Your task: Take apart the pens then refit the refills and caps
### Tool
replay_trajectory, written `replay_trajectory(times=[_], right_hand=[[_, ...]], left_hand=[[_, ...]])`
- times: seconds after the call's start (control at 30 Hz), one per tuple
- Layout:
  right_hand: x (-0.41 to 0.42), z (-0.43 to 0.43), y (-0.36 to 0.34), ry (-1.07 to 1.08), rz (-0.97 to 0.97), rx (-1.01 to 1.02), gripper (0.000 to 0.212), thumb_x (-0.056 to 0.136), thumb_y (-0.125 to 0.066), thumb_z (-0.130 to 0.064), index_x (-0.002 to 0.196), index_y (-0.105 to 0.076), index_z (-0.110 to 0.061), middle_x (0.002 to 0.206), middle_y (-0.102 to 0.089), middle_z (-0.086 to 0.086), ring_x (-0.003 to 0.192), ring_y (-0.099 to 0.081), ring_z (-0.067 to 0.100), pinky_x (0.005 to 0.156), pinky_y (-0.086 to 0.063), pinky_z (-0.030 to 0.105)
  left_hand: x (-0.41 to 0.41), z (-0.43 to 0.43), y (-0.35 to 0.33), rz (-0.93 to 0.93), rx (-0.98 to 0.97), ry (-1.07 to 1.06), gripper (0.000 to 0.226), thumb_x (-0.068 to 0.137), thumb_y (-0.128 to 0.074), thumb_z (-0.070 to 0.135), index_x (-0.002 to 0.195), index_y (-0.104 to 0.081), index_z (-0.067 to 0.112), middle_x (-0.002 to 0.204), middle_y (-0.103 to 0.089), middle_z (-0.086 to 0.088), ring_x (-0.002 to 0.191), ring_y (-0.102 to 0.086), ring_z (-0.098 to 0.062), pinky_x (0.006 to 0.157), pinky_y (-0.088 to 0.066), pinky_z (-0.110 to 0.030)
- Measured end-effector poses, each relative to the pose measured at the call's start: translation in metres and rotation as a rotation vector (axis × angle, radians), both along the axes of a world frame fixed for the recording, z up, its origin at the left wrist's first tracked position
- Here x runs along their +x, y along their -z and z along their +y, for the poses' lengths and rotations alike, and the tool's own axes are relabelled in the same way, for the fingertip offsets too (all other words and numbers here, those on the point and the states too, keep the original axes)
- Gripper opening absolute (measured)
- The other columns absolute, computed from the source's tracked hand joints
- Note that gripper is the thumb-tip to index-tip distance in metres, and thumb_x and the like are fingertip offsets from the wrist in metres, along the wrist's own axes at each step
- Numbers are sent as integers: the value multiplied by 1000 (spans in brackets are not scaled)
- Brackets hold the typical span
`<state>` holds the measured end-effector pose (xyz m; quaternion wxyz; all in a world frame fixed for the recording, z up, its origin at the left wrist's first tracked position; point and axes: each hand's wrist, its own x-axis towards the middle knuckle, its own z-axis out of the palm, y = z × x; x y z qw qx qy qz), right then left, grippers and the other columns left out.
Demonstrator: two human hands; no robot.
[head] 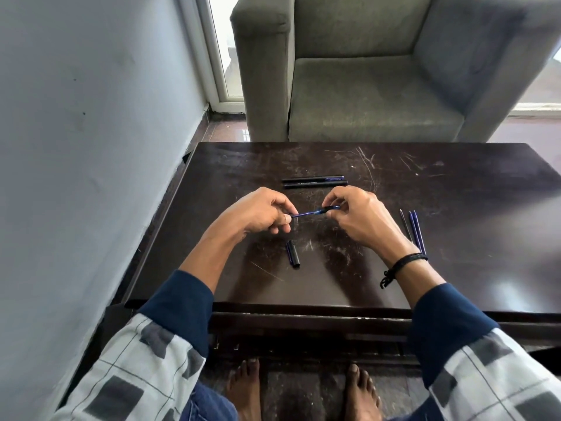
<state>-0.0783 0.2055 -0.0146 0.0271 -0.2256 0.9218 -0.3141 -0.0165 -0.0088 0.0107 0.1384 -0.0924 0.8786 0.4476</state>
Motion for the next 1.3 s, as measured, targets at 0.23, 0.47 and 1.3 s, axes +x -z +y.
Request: replay_trajectory(times=[0.23,0.47,1.3], right_hand=[[-2,-3,2,-23,-64,-70,18,88,-73,-22,85,-68,-39,93,-65,-12,85,-63,5,74,-54,29],[2,-10,-2,-40,-155,-139,14,86,-79,-16,91,-74,-27,87,-67,-7,75,-60,6,61,-43,8],[-2,-5,-2,-45,-283,-274,10,85,-81,-15,84,-76,-23,74,-72,-6,70,-63,7,77,-56,34]], left_hand=[[-2,6,1,34,36,53,18,96,-63,-3,107,-72,7,88,-77,-12,56,-62,1,54,-47,-13],[-6,12,9,95,-9,48,19,88,-74,1,102,-75,14,85,-79,-7,91,-72,-38,83,-59,-42],[-3,5,4,147,13,-15,21,77,-87,10,91,-81,24,83,-80,3,87,-77,-16,92,-56,-30]])
